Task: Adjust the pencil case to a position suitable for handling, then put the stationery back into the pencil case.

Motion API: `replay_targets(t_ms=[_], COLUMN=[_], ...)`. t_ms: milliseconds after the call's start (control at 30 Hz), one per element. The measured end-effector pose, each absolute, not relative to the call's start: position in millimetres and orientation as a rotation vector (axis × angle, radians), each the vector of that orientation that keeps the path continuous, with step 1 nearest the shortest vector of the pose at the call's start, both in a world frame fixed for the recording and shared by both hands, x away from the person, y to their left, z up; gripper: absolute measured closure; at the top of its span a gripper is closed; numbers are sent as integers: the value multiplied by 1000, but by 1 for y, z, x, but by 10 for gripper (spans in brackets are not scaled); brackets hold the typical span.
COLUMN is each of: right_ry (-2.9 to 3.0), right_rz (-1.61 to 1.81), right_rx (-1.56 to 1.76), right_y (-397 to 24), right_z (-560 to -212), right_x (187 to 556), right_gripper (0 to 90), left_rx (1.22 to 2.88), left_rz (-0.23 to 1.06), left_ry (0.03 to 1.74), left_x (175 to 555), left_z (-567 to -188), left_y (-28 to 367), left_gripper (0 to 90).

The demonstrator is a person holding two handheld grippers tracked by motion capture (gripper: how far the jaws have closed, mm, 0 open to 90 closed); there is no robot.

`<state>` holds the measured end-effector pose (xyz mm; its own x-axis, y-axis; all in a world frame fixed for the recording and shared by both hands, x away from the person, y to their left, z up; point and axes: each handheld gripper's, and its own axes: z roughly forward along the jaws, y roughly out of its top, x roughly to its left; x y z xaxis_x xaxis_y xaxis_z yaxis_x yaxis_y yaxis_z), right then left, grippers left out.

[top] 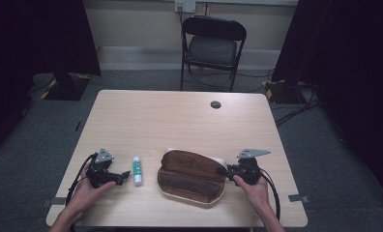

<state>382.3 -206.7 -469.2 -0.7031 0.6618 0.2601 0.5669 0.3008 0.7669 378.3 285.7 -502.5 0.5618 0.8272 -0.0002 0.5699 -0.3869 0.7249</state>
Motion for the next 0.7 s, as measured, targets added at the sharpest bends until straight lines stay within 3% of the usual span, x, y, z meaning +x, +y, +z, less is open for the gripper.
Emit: replay_targets(t_ms=[133,233,567,700], right_ry=[2409,2346,2287,2271], right_rz=[1343,1330,1330,1355], right_rx=[1189,1220,1238,1232], right_y=[-206,-209,-214,-220], right_z=[-470,-468,-460,-456], right_x=[387,387,374,368], right_gripper=[655,542,346,322], left_rx=[2105,2105,2100,2100], left_rz=[479,478,475,477], left_ry=[1115,1115,1115,1115], left_x=[378,378,378,378], left_z=[-503,-503,-503,-503], left_y=[286,286,285,285], left_gripper=[50,50,51,51])
